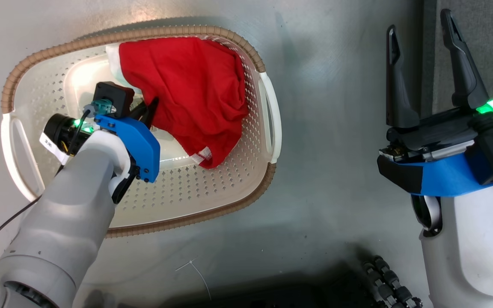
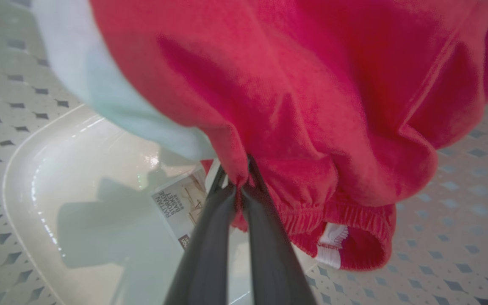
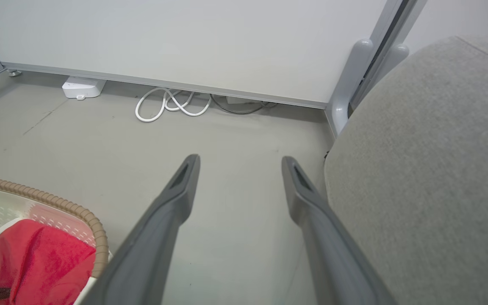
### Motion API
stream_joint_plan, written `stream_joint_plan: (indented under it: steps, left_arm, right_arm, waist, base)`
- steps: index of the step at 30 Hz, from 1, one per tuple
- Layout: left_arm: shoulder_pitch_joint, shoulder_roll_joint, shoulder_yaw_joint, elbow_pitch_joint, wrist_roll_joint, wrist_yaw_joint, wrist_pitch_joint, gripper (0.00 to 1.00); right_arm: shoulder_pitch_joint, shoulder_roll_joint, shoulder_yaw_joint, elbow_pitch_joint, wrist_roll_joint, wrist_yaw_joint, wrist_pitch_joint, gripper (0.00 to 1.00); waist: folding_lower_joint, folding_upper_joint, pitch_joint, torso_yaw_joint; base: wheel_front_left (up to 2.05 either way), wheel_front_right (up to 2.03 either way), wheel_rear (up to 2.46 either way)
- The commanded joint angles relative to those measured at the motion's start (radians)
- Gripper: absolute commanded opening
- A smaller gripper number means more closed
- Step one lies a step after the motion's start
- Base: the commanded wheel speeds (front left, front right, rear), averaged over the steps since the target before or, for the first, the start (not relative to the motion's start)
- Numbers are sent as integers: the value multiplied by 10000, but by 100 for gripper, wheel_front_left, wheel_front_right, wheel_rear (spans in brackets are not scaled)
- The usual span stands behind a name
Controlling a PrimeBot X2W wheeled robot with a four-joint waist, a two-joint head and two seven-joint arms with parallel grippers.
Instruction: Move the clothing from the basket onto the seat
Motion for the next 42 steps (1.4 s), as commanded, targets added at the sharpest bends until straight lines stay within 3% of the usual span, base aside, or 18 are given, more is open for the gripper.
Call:
stream_joint_plan:
  steps: [1,12,23,29,42]
  left_arm:
    - [-58,51,-60,21,-59,9,-41,0]
    - [510,-53,-1242,-277,-500,9,-531,0]
    - [1282,-132,-2002,-1000,-846,9,-1007,0]
    - [1805,-7,-1524,-2000,-432,9,-1004,0]
    - [3323,358,746,-4620,1391,242,-1009,0]
  right_arm:
    - [-14,18,-17,-2,-4,-11,-9,100]
    - [60,19,-64,389,242,-11,-9,100]
    - [556,16,-236,1029,481,-11,-9,100]
    - [995,13,-373,1362,527,-11,-9,100]
    - [2326,13,-537,1987,652,-11,-9,100]
  waist:
    - [0,0,-35,12]
    - [0,0,-977,195]
    - [0,0,-2861,526]
    - [0,0,-4107,768]
    - [0,0,-6979,1129]
  base:
    - [0,0,0]
    - [0,0,0]
    - [0,0,0]
    - [0,0,0]
    - [0,0,0]
